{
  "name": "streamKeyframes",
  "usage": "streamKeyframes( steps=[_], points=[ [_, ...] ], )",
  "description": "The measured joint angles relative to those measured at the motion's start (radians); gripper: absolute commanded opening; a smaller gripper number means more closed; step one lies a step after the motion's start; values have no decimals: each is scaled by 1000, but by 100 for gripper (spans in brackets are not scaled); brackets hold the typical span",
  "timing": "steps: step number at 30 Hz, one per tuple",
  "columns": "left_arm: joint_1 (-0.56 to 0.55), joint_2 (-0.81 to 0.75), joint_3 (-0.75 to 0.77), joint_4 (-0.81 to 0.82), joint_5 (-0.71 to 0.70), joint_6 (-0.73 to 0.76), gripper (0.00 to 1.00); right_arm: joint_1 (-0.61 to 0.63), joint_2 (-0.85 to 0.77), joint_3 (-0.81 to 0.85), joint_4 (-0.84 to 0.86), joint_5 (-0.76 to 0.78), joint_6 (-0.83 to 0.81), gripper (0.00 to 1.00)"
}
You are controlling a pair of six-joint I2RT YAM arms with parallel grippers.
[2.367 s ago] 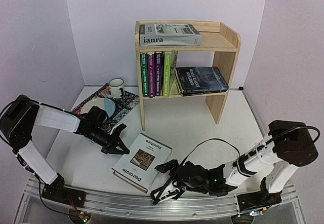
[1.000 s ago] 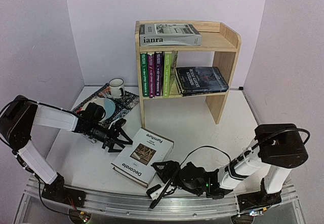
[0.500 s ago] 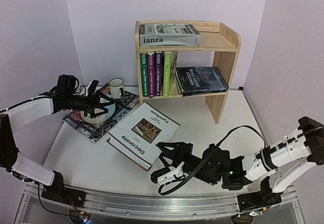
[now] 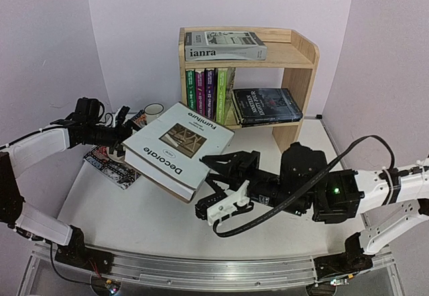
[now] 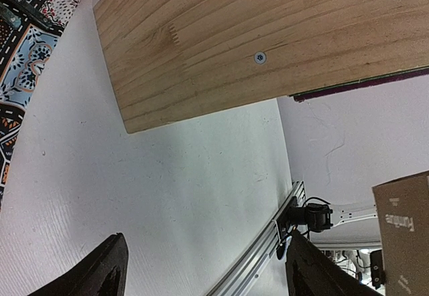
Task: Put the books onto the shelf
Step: Place the book on the book pile on the shelf.
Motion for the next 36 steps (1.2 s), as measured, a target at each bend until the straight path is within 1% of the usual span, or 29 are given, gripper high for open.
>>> streamKeyframes(
  steps=[3,10,17,23,29,33,36],
  points=[
    [0,0,0,-5,-1,2,82,-7,15,121,-119,26,-35,24],
    [0,0,0,-7,-7,8,82,-86,41,329,-285,50,-106,24],
    [0,-2,-3,-6,-6,8,82,-169,93,527,-391,52,-185,21],
    [0,-3,-16,-8,-5,19,82,-267,160,699,-450,38,-215,21],
    [0,-3,-16,-7,4,26,82,-378,302,929,-515,4,-214,19],
    [0,-3,-16,-7,11,27,82,-424,411,1074,-566,-1,-211,17],
    [0,-3,-16,-7,12,27,82,-449,465,1128,-592,0,-211,17]
  ],
)
